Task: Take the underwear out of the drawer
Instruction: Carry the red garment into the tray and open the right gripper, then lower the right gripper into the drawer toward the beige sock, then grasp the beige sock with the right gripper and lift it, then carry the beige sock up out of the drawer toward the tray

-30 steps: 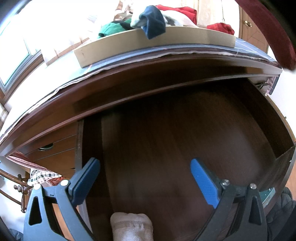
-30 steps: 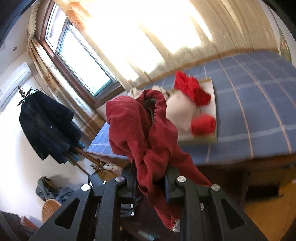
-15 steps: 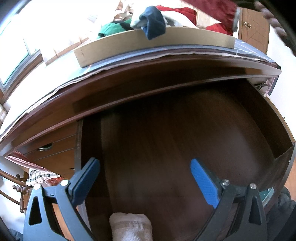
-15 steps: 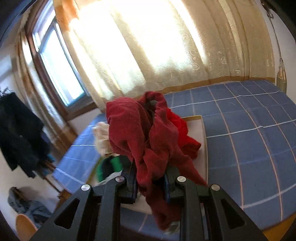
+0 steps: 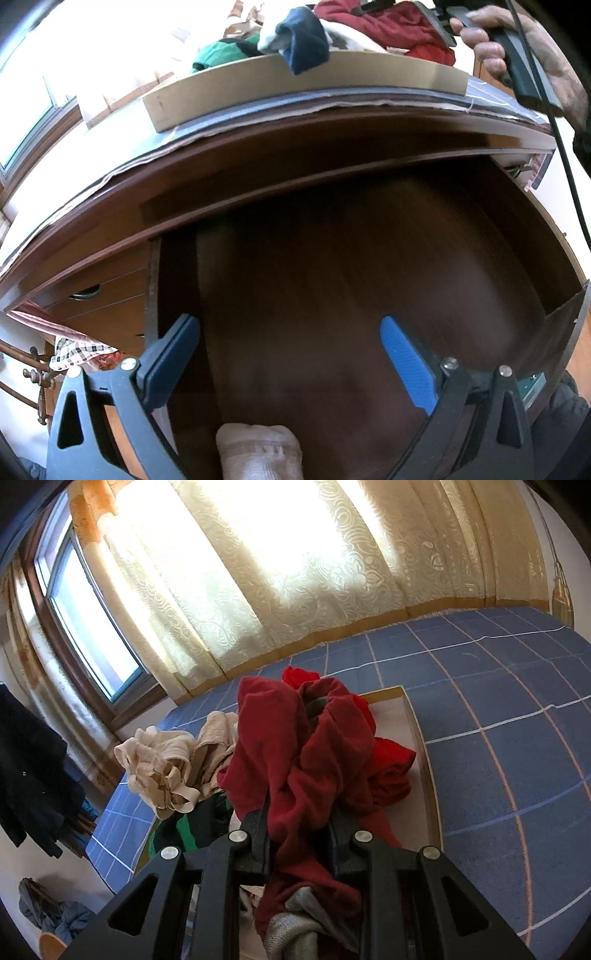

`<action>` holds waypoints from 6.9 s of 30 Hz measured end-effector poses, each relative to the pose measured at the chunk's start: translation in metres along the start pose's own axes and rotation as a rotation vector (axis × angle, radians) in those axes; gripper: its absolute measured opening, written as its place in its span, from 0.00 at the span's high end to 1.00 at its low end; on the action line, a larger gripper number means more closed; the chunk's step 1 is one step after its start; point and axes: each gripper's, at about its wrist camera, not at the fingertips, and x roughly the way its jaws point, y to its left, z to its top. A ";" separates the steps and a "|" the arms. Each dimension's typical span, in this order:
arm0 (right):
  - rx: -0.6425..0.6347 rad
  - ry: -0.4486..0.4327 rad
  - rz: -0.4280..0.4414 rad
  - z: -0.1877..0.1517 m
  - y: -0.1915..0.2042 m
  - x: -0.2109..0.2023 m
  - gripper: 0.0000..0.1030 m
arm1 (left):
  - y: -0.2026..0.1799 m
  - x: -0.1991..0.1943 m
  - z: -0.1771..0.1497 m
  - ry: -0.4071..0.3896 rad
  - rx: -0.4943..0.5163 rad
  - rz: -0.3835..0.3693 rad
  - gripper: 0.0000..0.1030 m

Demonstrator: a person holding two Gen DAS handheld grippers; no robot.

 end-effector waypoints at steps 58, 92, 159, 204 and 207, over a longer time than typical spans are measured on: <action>0.042 0.278 0.002 -0.220 -0.034 -0.051 0.40 | -0.007 -0.005 -0.006 -0.007 0.005 0.056 0.03; 0.110 0.847 0.521 -0.278 0.084 0.049 0.48 | 0.065 -0.061 0.001 -0.071 -0.116 0.215 0.03; 0.130 0.528 0.045 -0.259 -0.024 -0.041 0.86 | 0.003 -0.005 0.024 -0.039 -0.093 0.149 0.03; 0.077 0.339 -0.014 -0.242 -0.033 -0.104 0.86 | -0.010 -0.007 0.021 -0.061 -0.041 0.148 0.03; 0.045 0.302 -0.018 -0.232 -0.026 -0.116 0.86 | -0.010 -0.008 0.020 -0.066 -0.038 0.149 0.03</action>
